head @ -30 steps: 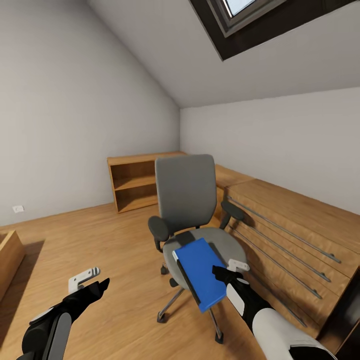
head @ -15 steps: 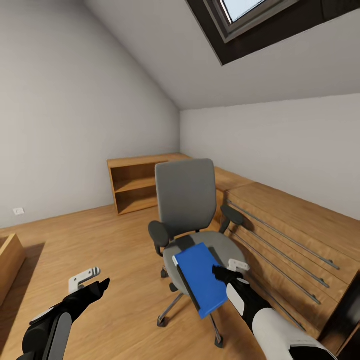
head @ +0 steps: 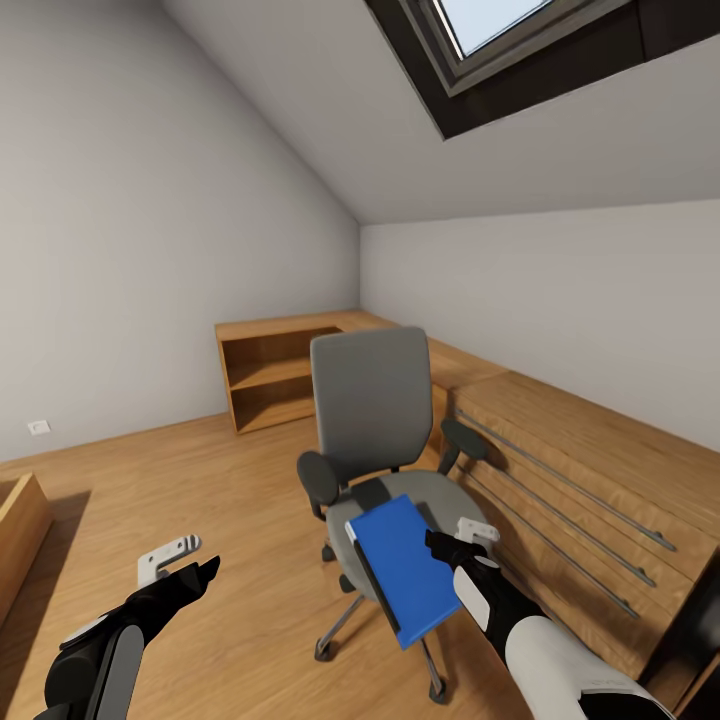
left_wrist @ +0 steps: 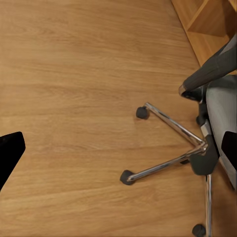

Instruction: In the bedroom, organize the workspace by keeping the computer under the desk, ensuring the monitor is on the desk, placing the keyboard on the desk next to the monitor, placing the mouse on the desk next to the keyboard, moving the folder from the swivel chair onto the desk next to the mouse, stacking the notebook on top of the folder with the pen on top of the notebook, and positioning the swivel chair next to the desk.

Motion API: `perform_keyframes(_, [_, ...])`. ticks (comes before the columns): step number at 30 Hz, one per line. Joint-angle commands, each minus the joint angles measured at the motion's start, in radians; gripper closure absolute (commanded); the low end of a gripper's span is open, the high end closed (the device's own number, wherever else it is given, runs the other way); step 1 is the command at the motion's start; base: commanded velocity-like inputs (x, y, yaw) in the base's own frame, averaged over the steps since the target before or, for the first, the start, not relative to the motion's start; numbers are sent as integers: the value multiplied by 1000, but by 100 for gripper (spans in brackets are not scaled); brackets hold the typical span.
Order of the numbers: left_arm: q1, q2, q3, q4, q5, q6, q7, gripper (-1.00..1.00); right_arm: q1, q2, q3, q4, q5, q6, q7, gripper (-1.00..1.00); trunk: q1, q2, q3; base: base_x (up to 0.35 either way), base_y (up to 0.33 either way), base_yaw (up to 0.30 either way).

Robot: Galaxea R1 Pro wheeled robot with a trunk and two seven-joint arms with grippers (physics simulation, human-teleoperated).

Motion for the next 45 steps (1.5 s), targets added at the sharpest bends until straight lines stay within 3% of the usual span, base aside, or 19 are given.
perform_keyframes(1, [-1,-1,1,-1,10,5,6,-100,0,0,-3,-2,-4,2,-2,-100,-4,7,2,0,0,0])
perform_keyframes(10, [-1,-1,1,0,10,5,6,-100,0,-3,-4,-17,-3,-2,-2,-100,-39,70,30,0,0,0])
perform_keyframes(15, [-1,-1,1,1,9,5,6,-100,1,-4,-4,-103,-1,-3,-12,-100,-58,105,46,0,0,0])
perform_keyframes(16, [-1,-1,1,1,9,5,7,-100,5,-3,-3,-208,0,5,-38,-100,-62,112,49,0,0,0])
perform_keyframes(21, [-1,0,1,2,9,5,7,-100,74,3,-1,-458,1,78,-124,-100,-81,147,65,0,0,0])
perform_keyframes(25, [-1,1,1,2,9,5,7,-100,170,6,2,-628,-2,157,-176,-100,-85,154,68,0,0,0])
perform_keyframes(26, [-1,2,1,2,9,5,6,-100,258,10,4,-851,-9,274,-204,-100,-85,154,68,0,0,0])
perform_keyframes(30, [-1,2,1,2,9,5,6,-100,324,33,10,-996,-33,345,-212,-100,-85,154,68,0,0,0])
perform_keyframes(45, [-1,4,3,2,9,2,6,-100,352,46,98,-1045,-53,359,-211,-100,-85,154,68,-8,11,0])
